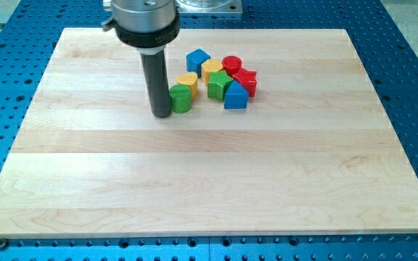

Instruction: Move the yellow heart into the green circle

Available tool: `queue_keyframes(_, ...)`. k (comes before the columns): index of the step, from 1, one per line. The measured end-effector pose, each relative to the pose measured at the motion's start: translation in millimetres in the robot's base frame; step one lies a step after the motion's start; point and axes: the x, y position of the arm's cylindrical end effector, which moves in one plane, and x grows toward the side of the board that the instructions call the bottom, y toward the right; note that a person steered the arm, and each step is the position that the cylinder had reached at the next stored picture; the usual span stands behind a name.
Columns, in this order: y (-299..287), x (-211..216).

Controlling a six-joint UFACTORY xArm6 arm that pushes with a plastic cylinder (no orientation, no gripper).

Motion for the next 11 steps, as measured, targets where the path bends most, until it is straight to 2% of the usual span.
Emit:
queue_keyframes(1,39.6,-2.3)
queue_keyframes(2,39.7,-2.3)
queue_keyframes(3,-16.7,-2.6)
queue_keyframes(5,-24.8,-83.1)
queue_keyframes(9,38.3,-67.2)
queue_keyframes(10,-8.0,-71.4)
queue_keyframes(11,9.1,-97.9)
